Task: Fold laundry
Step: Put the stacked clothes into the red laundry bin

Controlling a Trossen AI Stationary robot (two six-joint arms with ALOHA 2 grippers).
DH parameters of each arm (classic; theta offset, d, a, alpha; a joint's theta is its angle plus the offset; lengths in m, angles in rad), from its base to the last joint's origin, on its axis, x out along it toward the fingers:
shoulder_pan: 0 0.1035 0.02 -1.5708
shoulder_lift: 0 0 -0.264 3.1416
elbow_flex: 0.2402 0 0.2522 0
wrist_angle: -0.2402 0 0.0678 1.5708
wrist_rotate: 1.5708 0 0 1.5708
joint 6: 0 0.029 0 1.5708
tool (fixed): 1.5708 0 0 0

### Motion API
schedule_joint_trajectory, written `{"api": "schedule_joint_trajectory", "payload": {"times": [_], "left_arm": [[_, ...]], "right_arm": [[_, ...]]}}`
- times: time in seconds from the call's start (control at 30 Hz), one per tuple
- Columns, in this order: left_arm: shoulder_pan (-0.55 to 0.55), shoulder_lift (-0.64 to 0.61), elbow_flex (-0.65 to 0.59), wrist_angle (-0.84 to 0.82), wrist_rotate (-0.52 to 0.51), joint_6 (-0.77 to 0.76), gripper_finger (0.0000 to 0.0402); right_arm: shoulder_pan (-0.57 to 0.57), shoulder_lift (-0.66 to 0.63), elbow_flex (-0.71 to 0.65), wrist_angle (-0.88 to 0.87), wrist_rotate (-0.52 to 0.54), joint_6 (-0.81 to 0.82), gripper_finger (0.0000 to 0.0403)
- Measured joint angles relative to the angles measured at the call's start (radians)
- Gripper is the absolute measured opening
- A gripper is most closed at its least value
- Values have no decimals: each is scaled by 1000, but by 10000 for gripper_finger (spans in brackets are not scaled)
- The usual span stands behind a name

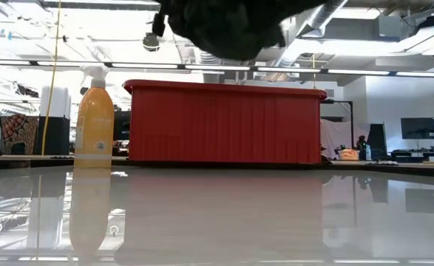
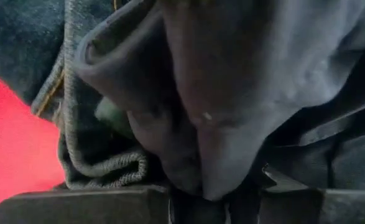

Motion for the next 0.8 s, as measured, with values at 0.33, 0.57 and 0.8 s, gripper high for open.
{"api": "schedule_joint_trajectory", "payload": {"times": [0.33,0.57,0.8], "left_arm": [[386,328,248,-74,273,57,71],[519,649,475,-130,400,50,71],[536,834,720,-469,334,218,71]], "right_arm": [[-300,394,374,-94,-168,-85,186],[-403,659,549,-113,-196,-106,186],[-424,809,620,-178,-198,-141,182]]}}
